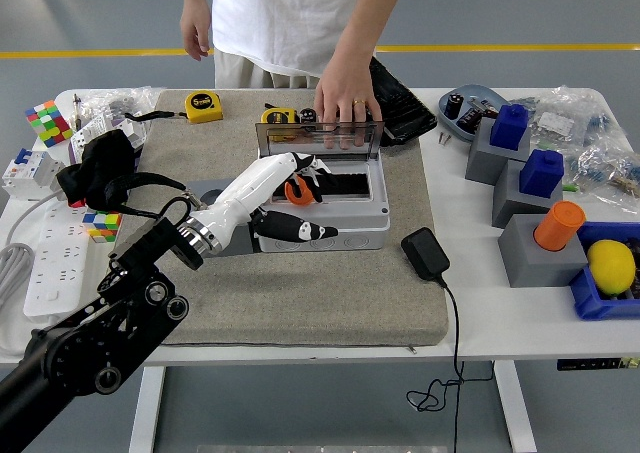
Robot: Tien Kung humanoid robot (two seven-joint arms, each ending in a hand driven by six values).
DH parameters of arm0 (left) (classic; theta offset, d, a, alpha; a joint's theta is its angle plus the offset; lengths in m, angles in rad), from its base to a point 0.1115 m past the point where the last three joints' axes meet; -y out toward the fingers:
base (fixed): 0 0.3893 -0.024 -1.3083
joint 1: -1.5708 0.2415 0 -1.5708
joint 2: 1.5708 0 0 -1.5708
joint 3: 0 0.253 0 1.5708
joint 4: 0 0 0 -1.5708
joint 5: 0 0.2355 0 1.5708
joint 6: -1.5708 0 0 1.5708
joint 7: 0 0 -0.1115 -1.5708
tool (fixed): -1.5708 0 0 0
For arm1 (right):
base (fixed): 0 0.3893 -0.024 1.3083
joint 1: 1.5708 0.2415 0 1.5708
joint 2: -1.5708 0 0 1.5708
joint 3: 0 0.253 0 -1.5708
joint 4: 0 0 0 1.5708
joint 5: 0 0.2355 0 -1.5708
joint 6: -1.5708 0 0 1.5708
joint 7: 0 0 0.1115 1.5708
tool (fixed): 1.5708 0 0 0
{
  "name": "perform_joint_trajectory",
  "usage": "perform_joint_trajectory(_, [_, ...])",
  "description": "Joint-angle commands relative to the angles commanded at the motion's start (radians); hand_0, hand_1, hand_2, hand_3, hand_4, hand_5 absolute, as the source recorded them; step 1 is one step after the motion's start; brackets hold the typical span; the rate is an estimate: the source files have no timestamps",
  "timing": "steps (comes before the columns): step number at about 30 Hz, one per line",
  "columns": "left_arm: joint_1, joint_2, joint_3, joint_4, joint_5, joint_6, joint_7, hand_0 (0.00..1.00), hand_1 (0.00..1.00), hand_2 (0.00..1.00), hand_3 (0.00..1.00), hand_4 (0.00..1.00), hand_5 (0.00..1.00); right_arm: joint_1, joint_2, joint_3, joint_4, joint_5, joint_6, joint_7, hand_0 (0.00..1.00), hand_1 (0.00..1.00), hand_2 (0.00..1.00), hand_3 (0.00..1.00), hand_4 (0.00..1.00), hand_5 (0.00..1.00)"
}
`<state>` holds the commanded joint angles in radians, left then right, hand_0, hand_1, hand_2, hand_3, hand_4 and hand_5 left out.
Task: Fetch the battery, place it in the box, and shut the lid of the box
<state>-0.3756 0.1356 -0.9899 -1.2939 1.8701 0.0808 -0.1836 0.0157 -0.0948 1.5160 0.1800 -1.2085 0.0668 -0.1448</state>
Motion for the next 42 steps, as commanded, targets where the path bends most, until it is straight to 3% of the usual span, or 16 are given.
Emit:
perform_joint_trajectory(7, [0.036, 0.03, -0.076, -0.046, 0.011, 0.003, -0.002, 0.345, 0.491, 0.444, 0.556, 0.998, 0.238, -0.002, 0.001, 0.0, 0.0, 0.0, 0.0, 0.001, 0.793, 0.756, 0.75, 0.781, 0.998, 0.672])
perform_joint_trajectory(12, [0.038, 0.041, -0.097, 0.004, 0.047, -0.001, 0.003, 0.345, 0.491, 0.445, 0.556, 0.998, 0.24, -0.003, 0.0, 0.0, 0.0, -0.001, 0.0, 0.001, 0.792, 0.756, 0.75, 0.781, 0.998, 0.67])
perform_joint_trajectory(17, [0.036, 0.036, -0.098, 0.052, 0.09, -0.004, 0.009, 0.344, 0.491, 0.447, 0.556, 0.998, 0.246, -0.001, 0.001, -0.002, 0.0, 0.002, 0.0, 0.002, 0.791, 0.756, 0.75, 0.781, 0.998, 0.669])
perform_joint_trajectory(23, [0.029, 0.028, -0.07, 0.064, 0.099, -0.008, 0.017, 0.343, 0.491, 0.446, 0.555, 0.998, 0.25, -0.001, -0.001, -0.003, 0.0, 0.004, 0.0, 0.001, 0.792, 0.756, 0.75, 0.781, 0.998, 0.668])
perform_joint_trajectory(28, [0.009, -0.011, -0.008, 0.052, 0.082, -0.008, 0.018, 0.343, 0.491, 0.446, 0.555, 0.998, 0.25, -0.001, 0.0, -0.005, 0.0, 0.003, 0.0, -0.001, 0.792, 0.756, 0.75, 0.781, 0.998, 0.668])
perform_joint_trajectory(37, [-0.042, -0.115, 0.091, 0.073, 0.086, -0.008, 0.016, 0.34, 0.488, 0.451, 0.554, 0.998, 0.252, 0.001, 0.0, -0.03, 0.0, 0.021, 0.001, 0.005, 0.79, 0.755, 0.75, 0.781, 0.998, 0.669])
perform_joint_trajectory(42, [-0.07, -0.136, 0.112, 0.085, 0.083, -0.007, 0.015, 0.339, 0.487, 0.452, 0.554, 0.998, 0.254, 0.001, 0.0, -0.026, 0.0, 0.016, 0.001, 0.0, 0.79, 0.756, 0.75, 0.781, 0.998, 0.669])
